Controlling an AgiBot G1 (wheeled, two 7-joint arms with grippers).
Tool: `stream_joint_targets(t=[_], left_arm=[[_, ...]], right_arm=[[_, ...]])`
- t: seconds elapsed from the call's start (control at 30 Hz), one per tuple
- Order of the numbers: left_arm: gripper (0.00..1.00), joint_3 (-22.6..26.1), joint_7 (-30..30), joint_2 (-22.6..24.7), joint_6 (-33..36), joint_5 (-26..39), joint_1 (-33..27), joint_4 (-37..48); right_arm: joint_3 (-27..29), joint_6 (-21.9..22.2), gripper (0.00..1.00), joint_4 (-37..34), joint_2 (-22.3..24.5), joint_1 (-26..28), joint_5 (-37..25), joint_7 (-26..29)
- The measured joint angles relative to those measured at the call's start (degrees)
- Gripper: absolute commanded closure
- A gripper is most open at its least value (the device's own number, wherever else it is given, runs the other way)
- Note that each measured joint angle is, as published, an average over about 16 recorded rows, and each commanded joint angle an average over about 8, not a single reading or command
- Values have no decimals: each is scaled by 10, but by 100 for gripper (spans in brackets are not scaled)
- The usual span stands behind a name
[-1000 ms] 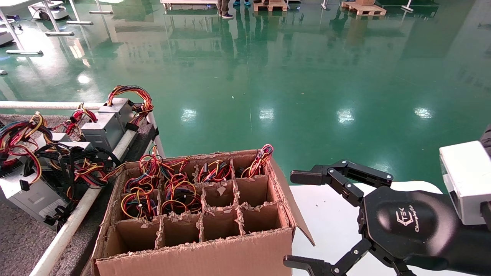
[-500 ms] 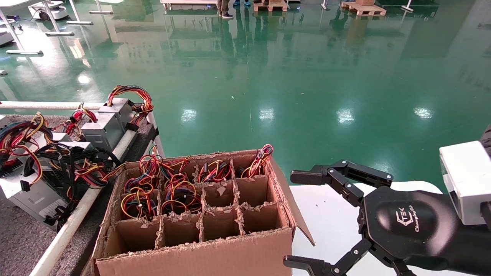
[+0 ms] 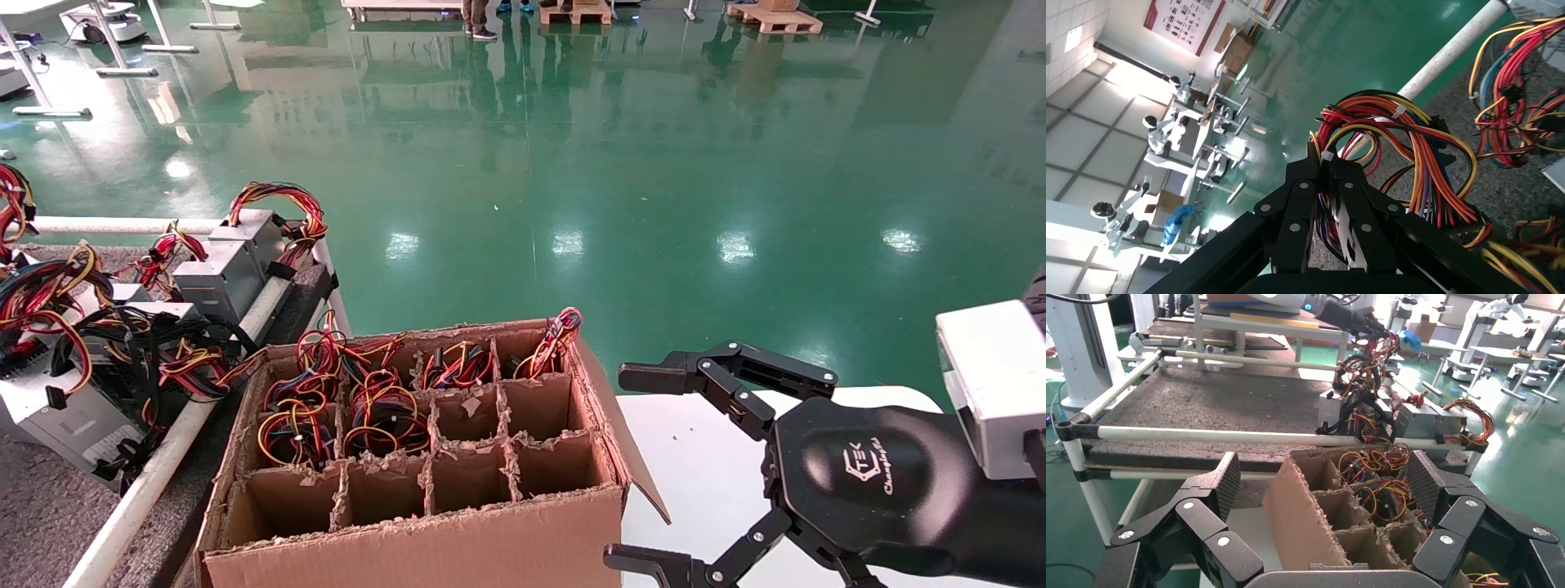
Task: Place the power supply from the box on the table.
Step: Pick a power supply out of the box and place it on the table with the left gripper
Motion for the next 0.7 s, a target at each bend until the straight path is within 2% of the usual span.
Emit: stream_joint_targets(t=[0.4,0.43,0.67,0.7], left_arm=[[100,-4,5,-3,17,-4,10,-10],[95,-4,5,-3,18,-5,11,-10],[8,-8,4,-4,25,-9,21,-10],[0,-8,3,-4,26,-10,23,-10]], right_arm=[[0,0,0,0,0,0,0,0],[0,0,0,0,0,0,0,0],[0,0,0,0,0,0,0,0],[0,0,0,0,0,0,0,0]])
